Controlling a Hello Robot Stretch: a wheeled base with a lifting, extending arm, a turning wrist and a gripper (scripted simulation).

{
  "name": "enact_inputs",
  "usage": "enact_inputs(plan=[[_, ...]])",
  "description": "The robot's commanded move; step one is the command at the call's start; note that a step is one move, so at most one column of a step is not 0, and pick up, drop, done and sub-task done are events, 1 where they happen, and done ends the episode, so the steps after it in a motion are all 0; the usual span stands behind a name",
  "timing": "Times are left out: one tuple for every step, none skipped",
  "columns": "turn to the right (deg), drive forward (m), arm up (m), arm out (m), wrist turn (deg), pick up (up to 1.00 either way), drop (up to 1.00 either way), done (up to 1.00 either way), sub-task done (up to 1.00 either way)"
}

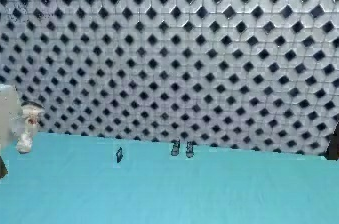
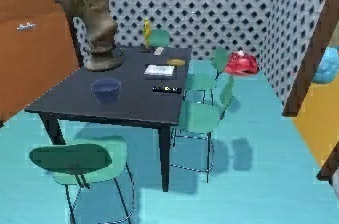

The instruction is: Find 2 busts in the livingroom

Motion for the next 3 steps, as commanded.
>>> enact_inputs(plan=[[0.0, 1.0, 0.0, 0.0, 0.0, 0.0, 0.0, 0.0, 0.0], [6.0, 0.0, 0.0, 0.0, 0.0, 0.0, 0.0, 0.0, 0.0], [3.0, 0.0, 0.0, 0.0, 0.0, 0.0, 0.0, 0.0, 0.0]])
